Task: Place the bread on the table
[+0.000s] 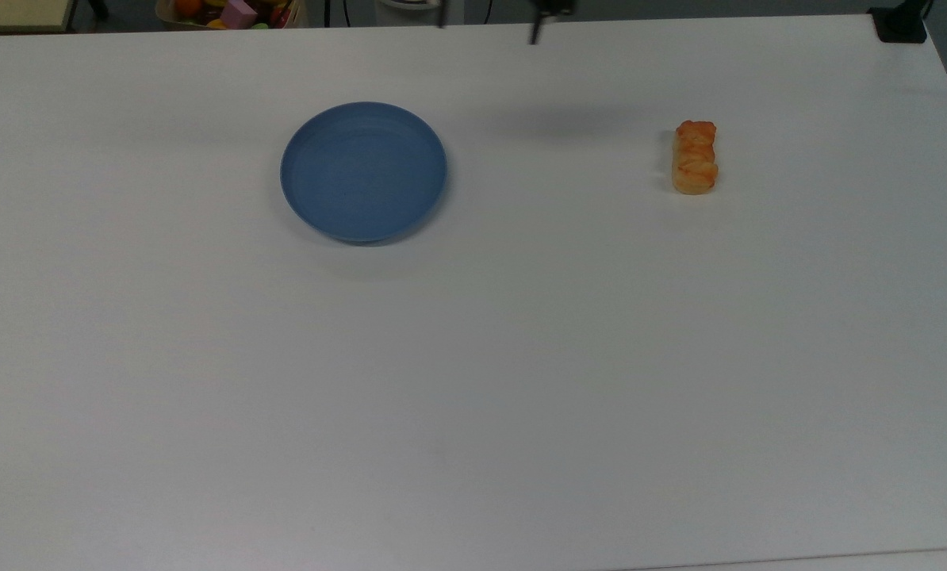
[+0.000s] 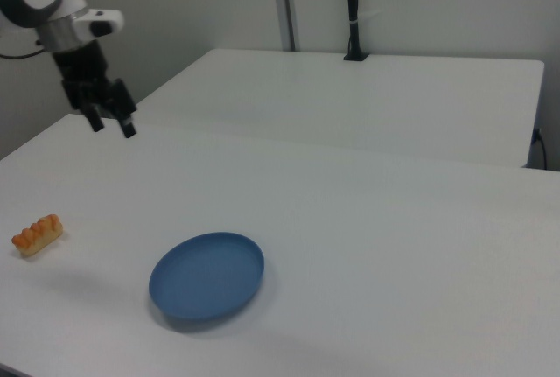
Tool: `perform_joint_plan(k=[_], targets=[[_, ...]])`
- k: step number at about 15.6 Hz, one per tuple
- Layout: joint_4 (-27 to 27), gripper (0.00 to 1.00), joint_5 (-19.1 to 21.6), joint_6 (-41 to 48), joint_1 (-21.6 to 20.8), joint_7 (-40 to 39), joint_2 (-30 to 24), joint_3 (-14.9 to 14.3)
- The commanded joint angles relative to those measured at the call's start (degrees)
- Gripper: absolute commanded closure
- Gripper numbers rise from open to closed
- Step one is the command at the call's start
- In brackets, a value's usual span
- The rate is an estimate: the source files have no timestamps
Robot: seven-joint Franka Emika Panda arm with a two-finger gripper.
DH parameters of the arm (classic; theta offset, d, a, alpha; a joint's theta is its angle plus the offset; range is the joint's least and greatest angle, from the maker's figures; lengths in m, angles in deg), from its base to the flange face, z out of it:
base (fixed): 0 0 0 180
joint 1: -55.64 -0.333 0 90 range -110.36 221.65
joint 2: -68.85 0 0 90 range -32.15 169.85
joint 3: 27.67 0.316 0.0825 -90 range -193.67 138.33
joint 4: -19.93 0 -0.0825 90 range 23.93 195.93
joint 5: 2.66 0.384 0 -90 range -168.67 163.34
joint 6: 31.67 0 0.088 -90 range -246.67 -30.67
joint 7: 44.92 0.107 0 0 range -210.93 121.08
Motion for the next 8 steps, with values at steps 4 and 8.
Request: perform_joint_plan(k=[4,8], targets=[[-0.03,0.00,1.44,0.90,2.89,-8.71,-1.06,-10.85],[1.28,0.00,1.61,-2.78,3.77,-8.80,0.52,-14.63]])
